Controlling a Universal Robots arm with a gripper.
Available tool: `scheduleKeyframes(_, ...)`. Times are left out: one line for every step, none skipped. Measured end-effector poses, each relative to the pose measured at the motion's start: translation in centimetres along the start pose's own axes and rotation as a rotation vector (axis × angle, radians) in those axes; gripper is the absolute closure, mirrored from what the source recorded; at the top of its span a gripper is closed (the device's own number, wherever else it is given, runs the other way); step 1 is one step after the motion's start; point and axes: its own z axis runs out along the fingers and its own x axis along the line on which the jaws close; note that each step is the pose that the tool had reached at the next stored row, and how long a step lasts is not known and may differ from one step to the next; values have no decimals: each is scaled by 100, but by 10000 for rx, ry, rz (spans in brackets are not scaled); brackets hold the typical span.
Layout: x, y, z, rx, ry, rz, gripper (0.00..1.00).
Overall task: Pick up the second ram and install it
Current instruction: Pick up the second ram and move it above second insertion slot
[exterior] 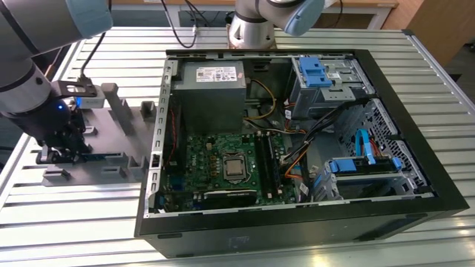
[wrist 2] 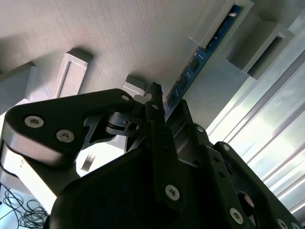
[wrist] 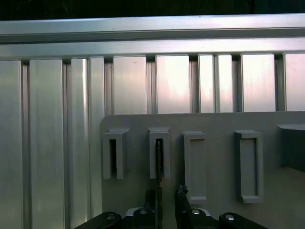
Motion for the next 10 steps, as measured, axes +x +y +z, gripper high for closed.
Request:
scheduleKeyframes(0,-4,1,0,0,0,69)
scheduleKeyframes(0,-7,1,0,0,0,69)
scheduleKeyframes(0,-10,2,-1,0,1,69)
scheduleKeyframes(0,-11,2,-1,0,0,69)
scheduleKeyframes(0,-13,2,-2,1,0,69)
scheduleKeyframes(-1,-16,4,0,0,0,69)
scheduleKeyframes(-1,-18,5,0,0,0,69)
scheduleKeyframes(-1,-20,5,-1,0,0,69)
scheduleKeyframes(-1,-22,6,-1,1,0,69)
scheduleKeyframes(-1,-24,7,0,0,0,69)
